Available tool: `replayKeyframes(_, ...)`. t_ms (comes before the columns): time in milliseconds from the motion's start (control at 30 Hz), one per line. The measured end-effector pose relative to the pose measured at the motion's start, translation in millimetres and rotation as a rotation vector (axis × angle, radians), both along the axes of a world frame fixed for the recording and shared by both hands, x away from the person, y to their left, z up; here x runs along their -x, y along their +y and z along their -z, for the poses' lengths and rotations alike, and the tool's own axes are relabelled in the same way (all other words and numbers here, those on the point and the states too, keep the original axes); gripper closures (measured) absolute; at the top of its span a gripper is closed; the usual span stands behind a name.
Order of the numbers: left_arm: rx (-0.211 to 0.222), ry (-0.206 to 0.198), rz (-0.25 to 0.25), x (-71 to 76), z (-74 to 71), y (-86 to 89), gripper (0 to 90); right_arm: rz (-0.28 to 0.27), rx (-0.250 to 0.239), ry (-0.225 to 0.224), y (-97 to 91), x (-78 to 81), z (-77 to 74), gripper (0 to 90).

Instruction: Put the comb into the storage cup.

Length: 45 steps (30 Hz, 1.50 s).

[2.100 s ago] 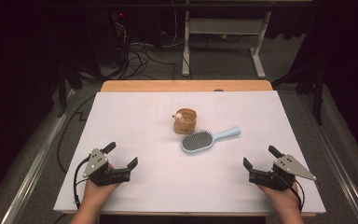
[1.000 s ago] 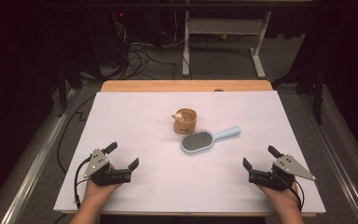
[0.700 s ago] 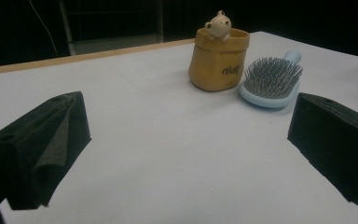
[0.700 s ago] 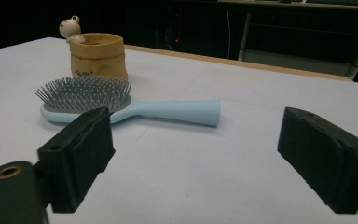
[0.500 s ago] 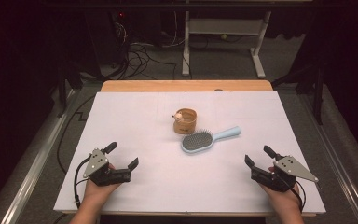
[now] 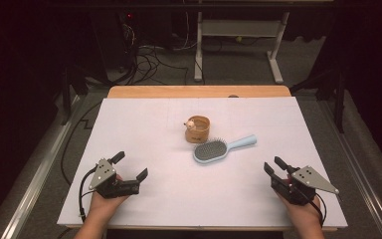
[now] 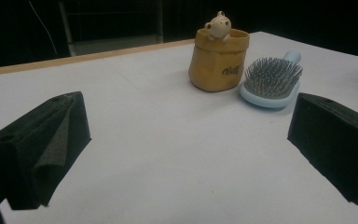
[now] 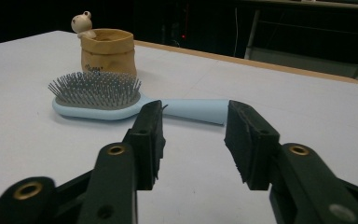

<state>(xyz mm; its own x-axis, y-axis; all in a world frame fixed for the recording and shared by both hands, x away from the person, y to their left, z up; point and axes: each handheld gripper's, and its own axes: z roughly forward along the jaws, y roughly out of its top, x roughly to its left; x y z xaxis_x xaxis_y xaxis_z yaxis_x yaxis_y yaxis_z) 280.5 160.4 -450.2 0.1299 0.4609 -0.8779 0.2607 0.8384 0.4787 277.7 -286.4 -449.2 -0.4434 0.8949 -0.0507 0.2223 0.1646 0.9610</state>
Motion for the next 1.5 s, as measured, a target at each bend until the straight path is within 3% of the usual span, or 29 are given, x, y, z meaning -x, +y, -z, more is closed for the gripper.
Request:
replayKeyframes(567, -0.003, -0.002, -0.001, -0.3, 0.5, 0.0, 0.0, -0.003, 0.006, 0.018, 1.6, 0.6, -3.0, 90.0)
replayKeyframes(733, 0.008, 0.012, -0.001, 0.7, 0.4, -1.7, 0.0, -0.015, -0.003, 0.044, 6.3, -3.3, -3.5, 90.0)
replayKeyframes(833, -0.003, 0.012, 0.007, 1.3, 1.9, -2.8, 0.0, -0.029, 0.014, 0.073, 17.6, -15.6, -5.9, 90.0)
replayKeyframes(933, -0.005, 0.005, 0.008, 1.4, 2.1, -3.1, 0.0, -0.027, 0.042, 0.117, 32.2, -37.8, -8.9, 90.0)
replayKeyframes(967, 0.000, 0.011, 0.010, 1.6, 1.6, -2.9, 0.0, -0.024, 0.072, 0.160, 42.2, -55.8, -8.3, 90.0)
replayKeyframes(1033, 0.007, 0.017, 0.003, 1.0, 1.4, -2.8, 0.0, -0.019, 0.084, 0.172, 45.5, -63.0, -7.6, 90.0)
replayKeyframes(1200, 0.010, 0.017, 0.003, 0.2, 1.5, -1.7, 0.0, -0.002, 0.165, 0.244, 73.7, -114.3, -1.3, 90.0)
replayKeyframes(1400, 0.018, 0.022, 0.007, 0.7, 1.3, -2.2, 0.0, 0.005, 0.231, 0.262, 93.6, -138.8, 0.1, 90.0)
replayKeyframes(1500, 0.012, 0.017, 0.010, 0.8, 1.4, -1.7, 0.0, -0.002, 0.275, 0.305, 107.9, -152.2, 3.9, 90.0)
